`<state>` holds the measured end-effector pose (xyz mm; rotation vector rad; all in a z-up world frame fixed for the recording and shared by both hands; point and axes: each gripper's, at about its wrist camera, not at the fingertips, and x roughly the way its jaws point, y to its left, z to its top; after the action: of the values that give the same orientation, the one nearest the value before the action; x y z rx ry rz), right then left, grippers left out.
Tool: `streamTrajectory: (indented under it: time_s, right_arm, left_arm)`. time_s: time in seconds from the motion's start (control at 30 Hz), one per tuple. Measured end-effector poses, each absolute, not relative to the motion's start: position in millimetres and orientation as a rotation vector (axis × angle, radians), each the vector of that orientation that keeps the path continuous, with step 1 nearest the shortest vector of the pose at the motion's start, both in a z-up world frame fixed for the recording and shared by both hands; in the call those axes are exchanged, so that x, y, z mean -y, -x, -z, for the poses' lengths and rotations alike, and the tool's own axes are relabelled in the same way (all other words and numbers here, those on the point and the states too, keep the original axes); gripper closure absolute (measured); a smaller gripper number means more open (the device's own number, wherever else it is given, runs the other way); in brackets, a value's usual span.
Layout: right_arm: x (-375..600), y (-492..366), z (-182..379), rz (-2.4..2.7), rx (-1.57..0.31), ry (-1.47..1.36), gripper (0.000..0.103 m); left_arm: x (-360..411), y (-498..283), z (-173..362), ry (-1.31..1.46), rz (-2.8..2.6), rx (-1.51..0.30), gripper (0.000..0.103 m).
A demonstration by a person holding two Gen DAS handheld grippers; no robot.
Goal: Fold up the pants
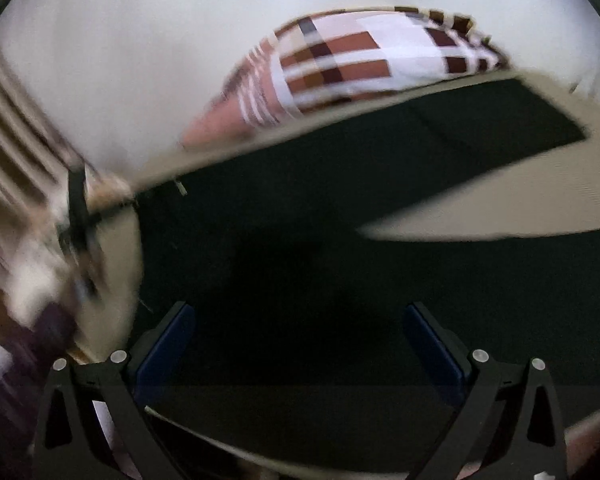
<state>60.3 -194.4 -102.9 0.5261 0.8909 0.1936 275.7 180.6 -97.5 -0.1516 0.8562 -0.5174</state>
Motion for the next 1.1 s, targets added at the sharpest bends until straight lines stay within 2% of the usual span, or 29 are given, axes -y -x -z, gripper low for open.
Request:
streamTrajectory:
  time_s: [0.03, 0.13, 0.17, 0.33, 0.5, 0.53, 0.57, 0.6, 0.77, 0.9, 1.1]
  right_arm:
    - [202, -82, 103, -0.255, -0.891, -0.61, 0.007]
    - [214, -140, 110, -0.357, -0.913, -0.784, 0.035]
    - [216, -157, 113, -0.377, -0.927, -0.808, 0.038]
    - [232, -239, 146, -0.355, -1.011, -0.968, 0.039]
    - [248, -274, 183, -0.259, -1.07, -1.079, 0.038]
    - [245, -279, 188, -0.274, -1.081, -1.067, 0.049]
    - [242, -282, 190, -0.271, -1.095, -1.031, 0.087]
    - [239, -281, 190, -0.247, -1.109, -0.987, 0.096]
    - [222, -222, 170, -0.254, -1.029, -0.882, 0.097]
    - [214, -139, 159, -0.272, -1.01, -0.873, 0.097]
    - [192, -33, 200, -0.289, -1.133, -0.92, 0.097]
  left_arm:
    - [-180, -263, 92, 0.153, 0.527, -0.832, 0.085]
    - [-173, -224, 76, 0.166, 0.55, -0.78, 0.085]
    - [-173, -211, 73, 0.175, 0.558, -0.77, 0.085]
    - [-168, -164, 65, 0.184, 0.572, -0.754, 0.085]
    - [-161, -142, 72, 0.219, 0.569, -0.792, 0.085]
    - [-160, -140, 73, 0.223, 0.569, -0.8, 0.085]
    - [-160, -137, 74, 0.229, 0.56, -0.813, 0.085]
    - [-160, -136, 76, 0.236, 0.554, -0.823, 0.085]
    - [-180, -122, 78, 0.283, 0.513, -0.874, 0.084]
    - [-193, -96, 81, 0.25, 0.481, -0.909, 0.084]
    - [-208, -53, 100, 0.243, 0.407, -0.994, 0.084]
